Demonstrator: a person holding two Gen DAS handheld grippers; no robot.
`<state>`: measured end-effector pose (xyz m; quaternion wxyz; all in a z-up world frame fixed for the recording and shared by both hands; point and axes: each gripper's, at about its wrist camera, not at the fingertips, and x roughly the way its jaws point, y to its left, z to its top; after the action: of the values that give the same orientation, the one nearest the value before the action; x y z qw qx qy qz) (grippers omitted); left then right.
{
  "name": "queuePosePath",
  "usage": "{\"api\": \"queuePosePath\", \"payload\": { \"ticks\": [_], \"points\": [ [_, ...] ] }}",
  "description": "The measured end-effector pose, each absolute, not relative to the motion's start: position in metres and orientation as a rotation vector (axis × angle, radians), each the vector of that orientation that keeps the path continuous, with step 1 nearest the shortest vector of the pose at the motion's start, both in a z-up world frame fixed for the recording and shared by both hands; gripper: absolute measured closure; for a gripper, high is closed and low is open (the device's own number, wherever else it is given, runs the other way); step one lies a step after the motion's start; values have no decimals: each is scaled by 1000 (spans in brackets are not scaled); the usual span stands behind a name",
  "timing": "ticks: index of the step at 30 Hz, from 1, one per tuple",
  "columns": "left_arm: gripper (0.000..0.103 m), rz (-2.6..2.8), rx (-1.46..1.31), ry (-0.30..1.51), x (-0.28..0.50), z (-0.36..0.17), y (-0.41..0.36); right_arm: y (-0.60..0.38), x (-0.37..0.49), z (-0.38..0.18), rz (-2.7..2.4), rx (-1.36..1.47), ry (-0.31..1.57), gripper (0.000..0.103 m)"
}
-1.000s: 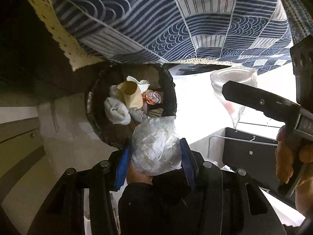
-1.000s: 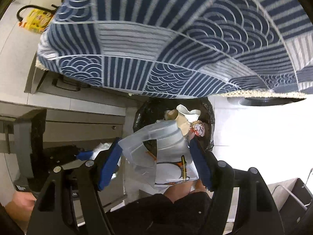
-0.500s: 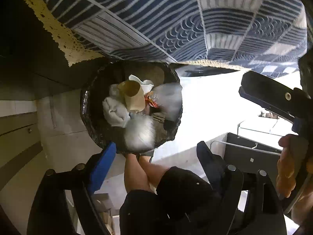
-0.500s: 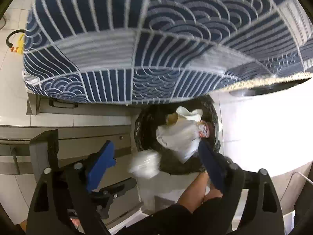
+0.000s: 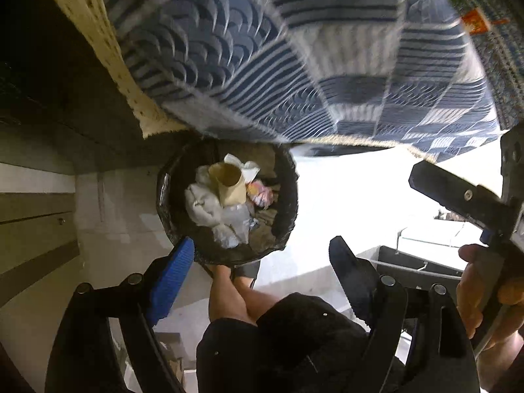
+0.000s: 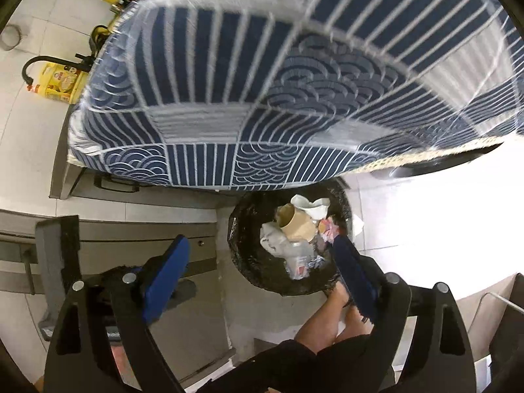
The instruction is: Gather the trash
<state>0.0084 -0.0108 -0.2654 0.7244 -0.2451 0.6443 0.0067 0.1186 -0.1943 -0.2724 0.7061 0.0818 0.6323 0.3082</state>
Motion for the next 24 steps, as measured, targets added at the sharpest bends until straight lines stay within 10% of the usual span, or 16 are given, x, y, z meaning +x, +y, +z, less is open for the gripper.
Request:
{"api": "queuePosePath", "payload": {
  "ticks": [24],
  "points": [
    [16,109,-423,1024,-41,-58,-59,-296,66,-70,690,85,936,5]
  ]
}}
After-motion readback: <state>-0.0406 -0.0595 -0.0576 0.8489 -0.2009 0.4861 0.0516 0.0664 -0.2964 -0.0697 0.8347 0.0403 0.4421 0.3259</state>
